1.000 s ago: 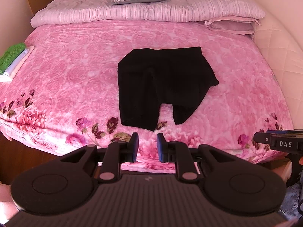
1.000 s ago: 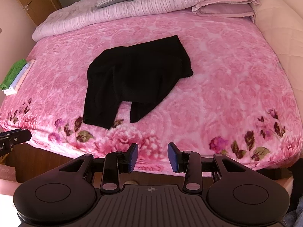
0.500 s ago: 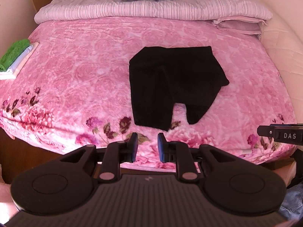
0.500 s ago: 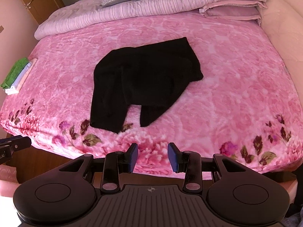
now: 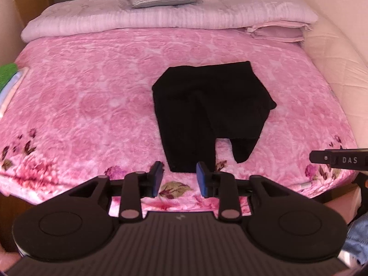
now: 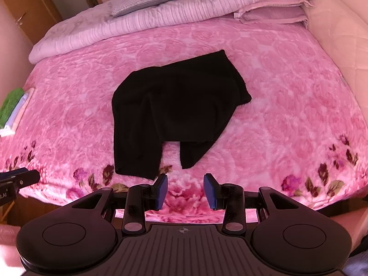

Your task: Fold clothes

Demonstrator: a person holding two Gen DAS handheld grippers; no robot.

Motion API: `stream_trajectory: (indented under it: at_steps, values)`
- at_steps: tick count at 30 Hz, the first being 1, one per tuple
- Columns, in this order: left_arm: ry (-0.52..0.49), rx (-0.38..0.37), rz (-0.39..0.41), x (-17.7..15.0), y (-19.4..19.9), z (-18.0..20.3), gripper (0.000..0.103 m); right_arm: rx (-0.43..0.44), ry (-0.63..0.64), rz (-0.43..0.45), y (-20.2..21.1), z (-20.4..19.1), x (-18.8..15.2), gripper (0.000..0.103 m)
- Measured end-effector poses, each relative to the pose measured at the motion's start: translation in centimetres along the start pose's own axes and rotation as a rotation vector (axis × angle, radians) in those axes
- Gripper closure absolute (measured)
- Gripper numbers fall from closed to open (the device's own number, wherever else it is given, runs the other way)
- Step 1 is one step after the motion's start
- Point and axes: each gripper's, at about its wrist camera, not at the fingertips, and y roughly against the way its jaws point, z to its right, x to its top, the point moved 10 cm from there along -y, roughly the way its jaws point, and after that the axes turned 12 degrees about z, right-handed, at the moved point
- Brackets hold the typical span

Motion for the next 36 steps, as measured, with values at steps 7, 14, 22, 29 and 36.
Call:
stream_trajectory:
  at_steps: [7,14,22,29,36]
  values:
    - [-0.063,-0.054,-0.030,-4.7,-5.3,-0.3,0.070,-0.049,-0.038,0.002,-3.8,1.3,-4.3,0.064]
    - [-0.078,-0.104,-0.057,-8.2,-13.3,1.1,0.069,-0.099,-0.020,-0.036,-10.1,4.6,-8.3,0.064]
    - [-0.103,-0.082,-0.053,-9.0,-22.3,2.4,0.069,-0.060,0.024,0.010,-18.4,6.2,-7.5,0.064]
    - [-0.121,-0.045,-0.042,-8.8,-26.6,2.8,0.069,-0.034,0.103,0.032,-23.6,5.2,-6.5,0.064]
    - [-0.111,-0.001,-0.025,-9.5,-30.1,2.4,0.070,-0.032,0.123,0.060,-26.7,4.7,-7.0,0.064]
